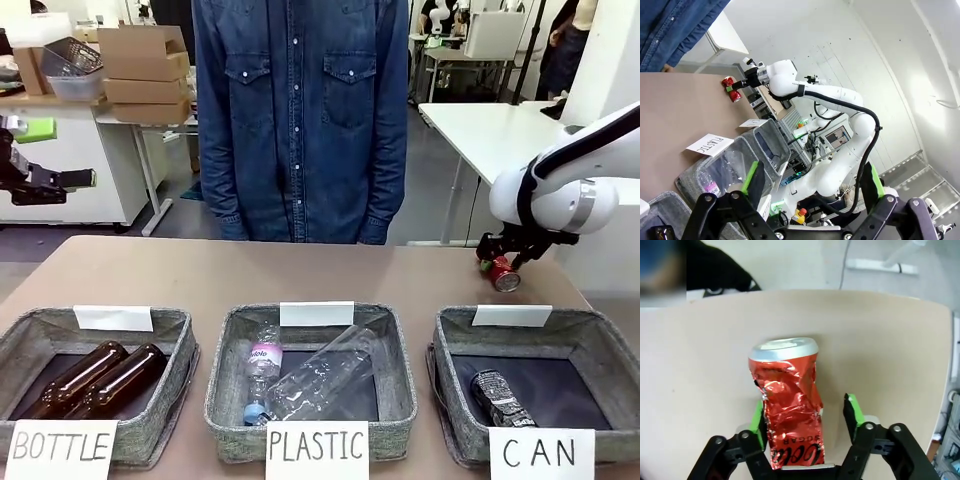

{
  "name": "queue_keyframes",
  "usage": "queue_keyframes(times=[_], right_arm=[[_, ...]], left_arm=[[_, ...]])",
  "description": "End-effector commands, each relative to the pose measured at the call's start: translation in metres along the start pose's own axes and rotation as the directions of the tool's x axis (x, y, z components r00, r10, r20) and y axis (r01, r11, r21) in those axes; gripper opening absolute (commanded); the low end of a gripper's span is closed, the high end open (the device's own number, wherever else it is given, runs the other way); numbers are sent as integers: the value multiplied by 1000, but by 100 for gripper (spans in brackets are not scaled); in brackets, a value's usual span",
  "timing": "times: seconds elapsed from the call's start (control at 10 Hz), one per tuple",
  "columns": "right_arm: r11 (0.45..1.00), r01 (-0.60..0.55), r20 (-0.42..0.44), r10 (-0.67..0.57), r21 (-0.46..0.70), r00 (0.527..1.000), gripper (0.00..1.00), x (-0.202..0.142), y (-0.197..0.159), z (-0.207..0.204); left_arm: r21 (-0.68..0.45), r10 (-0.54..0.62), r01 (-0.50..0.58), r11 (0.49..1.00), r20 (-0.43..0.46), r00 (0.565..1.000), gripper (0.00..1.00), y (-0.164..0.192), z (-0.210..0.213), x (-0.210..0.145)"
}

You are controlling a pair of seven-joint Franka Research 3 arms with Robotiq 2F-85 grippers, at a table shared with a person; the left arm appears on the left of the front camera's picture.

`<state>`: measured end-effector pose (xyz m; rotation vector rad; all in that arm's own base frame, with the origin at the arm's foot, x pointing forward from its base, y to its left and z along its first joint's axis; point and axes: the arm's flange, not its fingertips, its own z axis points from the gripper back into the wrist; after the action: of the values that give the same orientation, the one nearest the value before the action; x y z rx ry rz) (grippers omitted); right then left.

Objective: Sort the can waste into the basket.
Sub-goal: Pick up the can waste from the table and place it in the right Fabric basket.

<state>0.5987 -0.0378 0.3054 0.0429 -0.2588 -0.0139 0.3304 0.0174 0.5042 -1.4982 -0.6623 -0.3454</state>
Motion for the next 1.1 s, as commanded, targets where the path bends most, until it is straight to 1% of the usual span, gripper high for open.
queue_keyframes(times=[0.0, 0.1, 0.2, 0.3, 0.4, 0.5, 0.7, 0.8, 0.9, 1.0], right_arm=[[1000, 4, 4, -4, -23, 1000, 0, 0, 4, 7], [999, -4, -5, 4, -32, 1000, 0, 0, 4, 7], [1000, -8, -6, 8, -28, 1000, 14, 0, 4, 7], [1000, -10, -8, 10, -28, 1000, 4, 0, 5, 8], [1000, 0, -10, -1, -27, 1000, 0, 1, 4, 7], [1000, 20, 3, -20, -13, 1000, 0, 0, 2, 8], [1000, 17, -6, -17, -12, 1000, 0, -2, 2, 20], [1000, -3, 11, 2, 21, 1000, 0, -7, 4, 50], [990, -105, 30, 103, 92, 994, 0, -19, 6, 103], [904, -279, 15, 290, 324, 957, 0, -37, 6, 154]], left_arm=[[-6, -5, 5, 1000, 16, 1000, 100, -2, -1, 2], [-6, -5, 5, 1000, 16, 1000, 100, -2, -1, 2], [-6, -5, 5, 1000, 16, 1000, 100, -2, -1, 2], [-6, -5, 5, 1000, 16, 1000, 100, -2, -1, 2], [-6, -5, 5, 1000, 16, 1000, 100, -2, -1, 2], [-6, -5, 5, 1000, 16, 1000, 100, -2, -1, 2], [-6, -5, 5, 1000, 16, 1000, 100, -2, -1, 2], [-6, -5, 5, 1000, 16, 1000, 100, -2, -1, 2], [-6, -5, 5, 1000, 16, 1000, 100, -2, -1, 2], [-6, -5, 5, 1000, 16, 1000, 100, -2, -1, 2]])
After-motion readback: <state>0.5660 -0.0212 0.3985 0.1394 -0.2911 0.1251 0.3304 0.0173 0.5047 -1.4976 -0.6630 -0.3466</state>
